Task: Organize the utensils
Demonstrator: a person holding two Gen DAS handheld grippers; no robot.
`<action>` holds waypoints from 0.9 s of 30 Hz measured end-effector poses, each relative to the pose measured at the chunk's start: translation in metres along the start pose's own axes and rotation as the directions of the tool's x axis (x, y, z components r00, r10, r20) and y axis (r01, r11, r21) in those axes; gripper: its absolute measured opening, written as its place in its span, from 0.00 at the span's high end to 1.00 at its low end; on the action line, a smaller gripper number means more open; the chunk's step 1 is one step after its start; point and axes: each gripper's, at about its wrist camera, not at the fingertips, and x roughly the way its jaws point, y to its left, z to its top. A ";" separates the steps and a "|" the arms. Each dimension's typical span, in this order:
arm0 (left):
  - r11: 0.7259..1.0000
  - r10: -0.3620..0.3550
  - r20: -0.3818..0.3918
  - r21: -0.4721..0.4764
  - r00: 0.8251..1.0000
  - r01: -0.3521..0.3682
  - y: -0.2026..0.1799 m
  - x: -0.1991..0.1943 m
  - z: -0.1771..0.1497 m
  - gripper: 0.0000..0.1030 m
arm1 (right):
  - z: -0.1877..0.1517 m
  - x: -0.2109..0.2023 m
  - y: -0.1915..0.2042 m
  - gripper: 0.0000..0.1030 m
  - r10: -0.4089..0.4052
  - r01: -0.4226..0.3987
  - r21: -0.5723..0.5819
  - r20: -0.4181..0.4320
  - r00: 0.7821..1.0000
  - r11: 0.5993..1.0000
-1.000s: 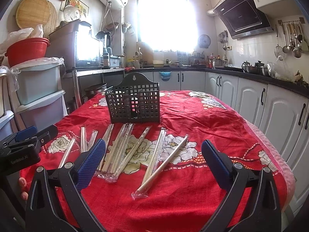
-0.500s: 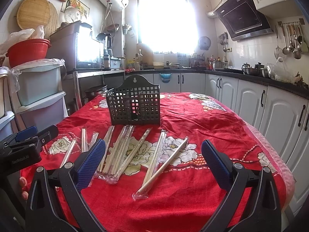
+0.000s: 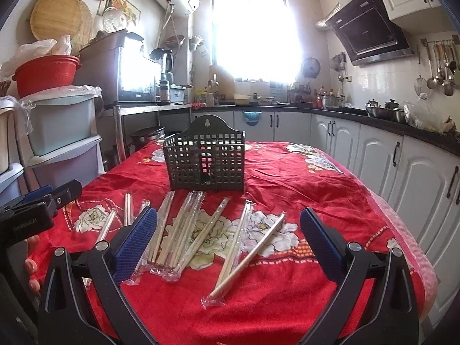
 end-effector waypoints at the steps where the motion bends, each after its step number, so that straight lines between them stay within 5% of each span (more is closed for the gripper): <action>1: 1.000 0.003 -0.007 -0.005 1.000 -0.003 0.003 0.002 0.001 0.10 | 0.002 0.003 0.001 0.06 0.003 -0.003 -0.005 -0.006 1.000 1.000; 14: 0.997 0.011 -0.097 -0.073 0.995 -0.018 0.039 0.032 0.021 0.10 | 0.023 0.048 0.007 0.06 0.050 -0.053 -0.030 -0.087 0.995 0.998; 22: 0.996 -0.012 -0.221 -0.094 0.975 -0.009 0.052 0.072 0.043 0.10 | 0.034 0.091 0.004 0.06 0.044 -0.051 -0.036 -0.195 0.980 0.998; 27: 0.994 -0.046 -0.321 -0.106 0.946 0.013 0.057 0.105 0.049 0.10 | 0.039 0.119 -0.002 0.06 0.021 -0.036 -0.052 -0.263 0.964 0.998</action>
